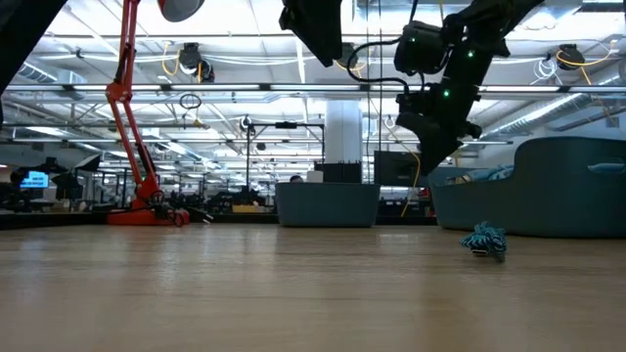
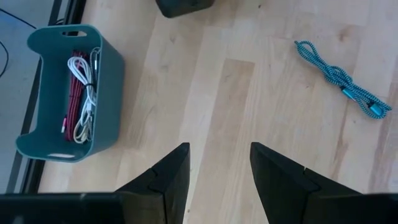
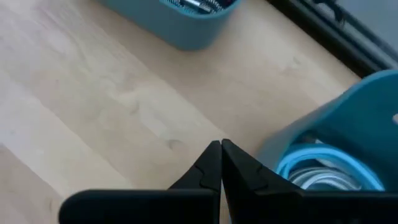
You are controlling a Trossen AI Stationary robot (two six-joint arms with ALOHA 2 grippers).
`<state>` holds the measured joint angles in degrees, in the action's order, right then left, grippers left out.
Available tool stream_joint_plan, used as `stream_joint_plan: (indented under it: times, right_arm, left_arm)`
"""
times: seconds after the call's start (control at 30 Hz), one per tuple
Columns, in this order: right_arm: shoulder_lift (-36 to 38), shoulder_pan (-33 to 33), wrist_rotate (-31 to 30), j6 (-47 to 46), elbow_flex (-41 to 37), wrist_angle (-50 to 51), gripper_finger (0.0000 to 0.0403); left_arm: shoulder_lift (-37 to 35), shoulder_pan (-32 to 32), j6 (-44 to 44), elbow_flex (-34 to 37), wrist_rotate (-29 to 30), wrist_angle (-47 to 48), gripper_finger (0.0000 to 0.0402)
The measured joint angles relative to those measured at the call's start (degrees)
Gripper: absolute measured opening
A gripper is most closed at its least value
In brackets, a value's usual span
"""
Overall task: Pick & Place USB Port
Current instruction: Adjust the right blue bin, then put the blue charger cable into the left blue bin
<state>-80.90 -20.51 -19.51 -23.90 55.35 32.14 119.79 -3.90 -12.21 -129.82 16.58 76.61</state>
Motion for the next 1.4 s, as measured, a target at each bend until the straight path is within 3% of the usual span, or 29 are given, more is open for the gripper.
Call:
stream_joint_plan:
  times: [0.33, 0.47, 1.0, 1.23, 1.4]
  right_arm:
    - [-5.8, 0.72, -1.66, 1.07, -0.04, 0.06, 0.0]
    - [-5.88, 0.56, -5.82, 1.26, 0.0, 0.48, 0.0]
    - [-6.04, -7.75, -10.62, 2.35, 0.02, 8.37, 0.0]
    - [-1.85, -8.3, -9.85, 2.77, -0.04, 5.97, 0.0]
    - [6.01, -8.28, -3.46, 6.02, -0.02, -1.68, 0.0]
  left_arm:
    - [0.0, 0.0, 0.07, 0.0, 0.02, 0.02, 0.0172]
    - [0.0, 0.0, -0.13, 0.0, 0.02, 0.12, 0.0172]
    - [0.0, -0.42, -1.71, 0.0, 0.05, 0.41, 0.0172]
    - [0.0, -0.7, -2.11, 0.0, 0.07, 0.38, 0.0172]
    - [0.0, -0.7, -2.32, 0.0, 0.07, 0.31, 0.0172]
